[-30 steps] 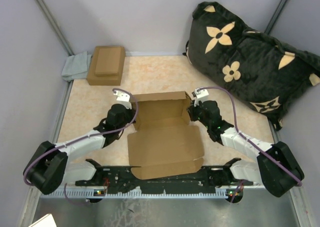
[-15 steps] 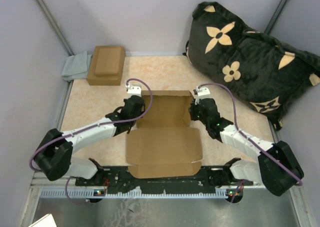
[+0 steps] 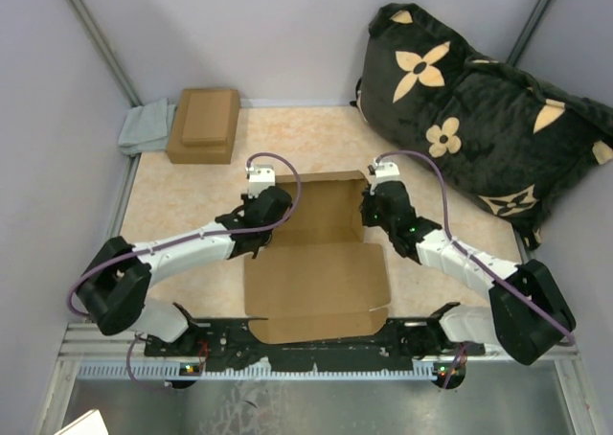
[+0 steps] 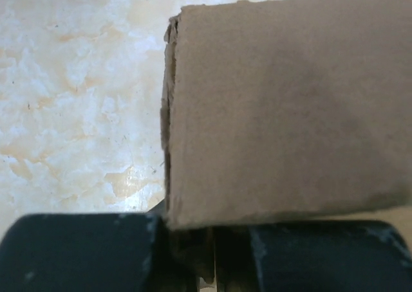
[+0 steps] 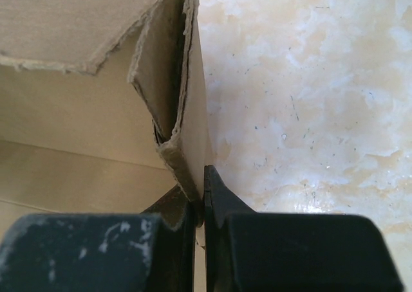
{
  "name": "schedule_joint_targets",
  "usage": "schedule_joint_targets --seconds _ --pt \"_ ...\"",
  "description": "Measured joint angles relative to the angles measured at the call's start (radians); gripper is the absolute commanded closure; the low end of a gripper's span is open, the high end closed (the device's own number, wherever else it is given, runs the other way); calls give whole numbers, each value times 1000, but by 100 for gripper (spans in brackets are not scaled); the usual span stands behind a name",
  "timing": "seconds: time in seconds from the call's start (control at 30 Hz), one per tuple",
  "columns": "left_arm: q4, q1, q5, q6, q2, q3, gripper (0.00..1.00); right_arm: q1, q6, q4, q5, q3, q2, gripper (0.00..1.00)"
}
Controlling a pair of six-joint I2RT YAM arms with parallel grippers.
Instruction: Fold the paper box
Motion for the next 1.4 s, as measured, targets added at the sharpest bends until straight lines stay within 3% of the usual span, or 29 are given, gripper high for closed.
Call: schedule_joint_targets --seconds 0.13,0.47,0.63,0.93,1.03,1.2,1.4 --pt "24 -1 76 24 -66 -61 71 0 0 3 3 2 5 100" --pt "47 0 181 45 -139 -113 66 2 10 -9 13 37 40 100" --pt "29 -1 183 31 -164 -113 53 2 19 -32 18 52 46 100" --pt "-54 -2 184 -2 -209 -112 54 7 24 -73 38 90 72 100" --pt "-81 -2 191 -6 -226 -112 64 7 24 -74 39 93 75 99" --pt "-80 -2 215 5 -270 -113 100 7 23 -67 30 92 75 95" --pt "-58 -2 229 51 -280 -120 100 7 18 -33 29 92 95 78"
